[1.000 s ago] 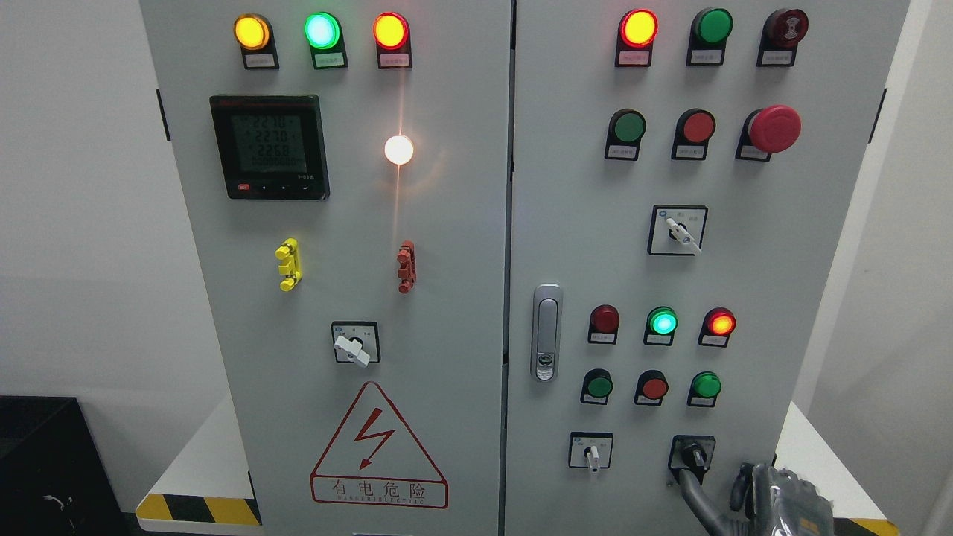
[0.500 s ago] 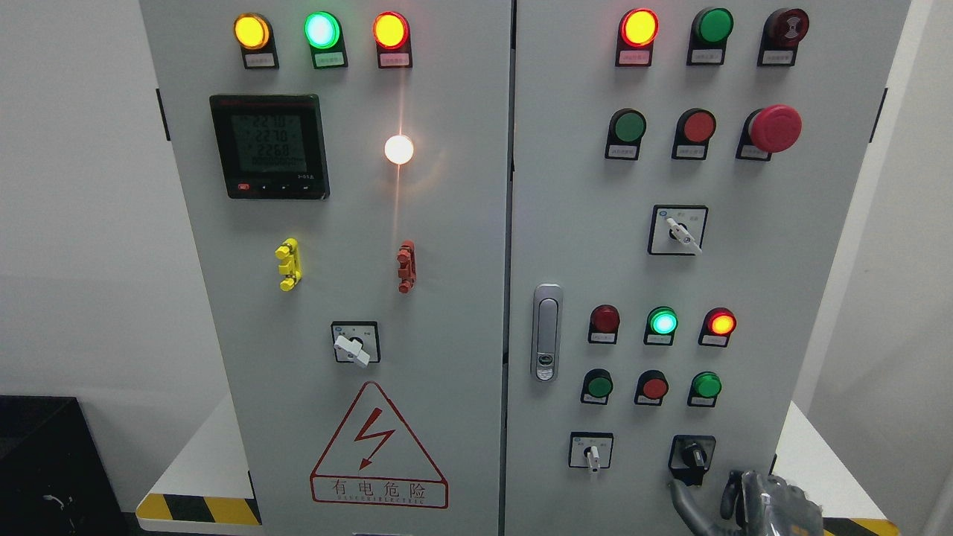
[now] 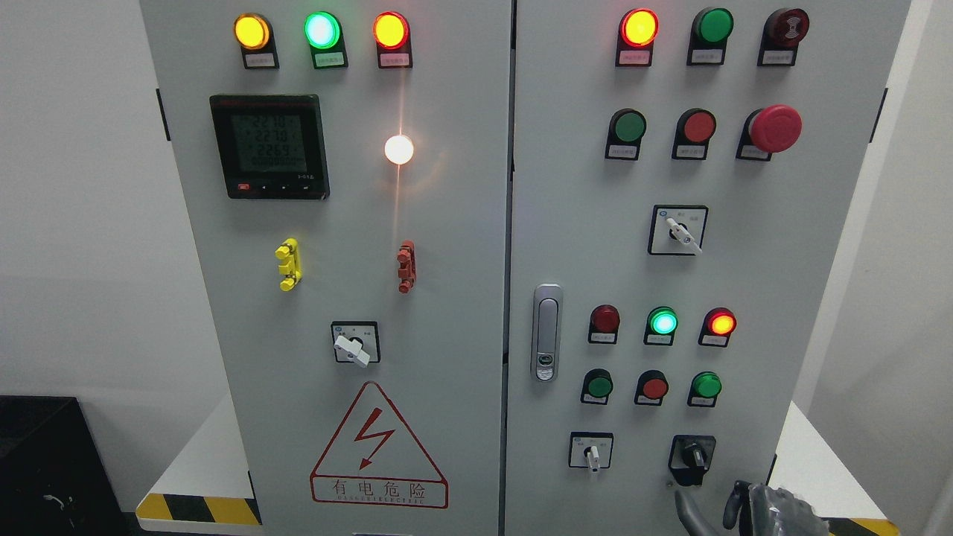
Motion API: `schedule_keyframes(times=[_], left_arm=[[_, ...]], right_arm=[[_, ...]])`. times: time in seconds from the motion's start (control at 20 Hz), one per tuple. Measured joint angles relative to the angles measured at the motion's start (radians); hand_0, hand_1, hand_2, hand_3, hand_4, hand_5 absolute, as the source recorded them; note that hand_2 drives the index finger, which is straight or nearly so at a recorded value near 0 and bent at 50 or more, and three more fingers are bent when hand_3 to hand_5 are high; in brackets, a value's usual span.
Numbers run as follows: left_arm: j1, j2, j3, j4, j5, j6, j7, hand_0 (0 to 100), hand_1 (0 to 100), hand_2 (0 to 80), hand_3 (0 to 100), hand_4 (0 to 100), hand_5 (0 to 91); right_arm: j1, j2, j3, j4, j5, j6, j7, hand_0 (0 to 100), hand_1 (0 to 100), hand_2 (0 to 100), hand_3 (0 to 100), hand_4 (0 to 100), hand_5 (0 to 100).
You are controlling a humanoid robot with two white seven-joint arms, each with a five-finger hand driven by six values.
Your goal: Flip black knob to close circuit
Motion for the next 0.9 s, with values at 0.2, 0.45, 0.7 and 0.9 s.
schedule_keyframes(times=[0.2,0.45,0.7,0.9], left_arm=[[0.000,0.000,0.000,0.000,0.000,0.000,0.000,12,56,0.0,0,0,0.0],[0.000,0.000,0.000,0.000,0.000,0.000,0.000,12,56,0.0,0,0,0.0],[0.000,0.000,0.000,0.000,0.000,0.000,0.000,12,56,0.0,0,0,0.0],[0.000,0.000,0.000,0.000,0.000,0.000,0.000,12,56,0.0,0,0,0.0]], right_arm=[[0.051,0.003,0.008,-0.038,-0.123,-0.004,-0.002,0,13,55,80,72,69],[0.125,0.008,0.034,-0.100,-0.319,-0.042,0.000,0,13,36,58,54,49],[0.190,0.010,0.055,-0.157,-0.501,-0.085,0.006,0,13,23,40,39,31],[0.229,0.012,0.068,-0.191,-0.658,-0.125,0.010,0,10,16,30,28,18]])
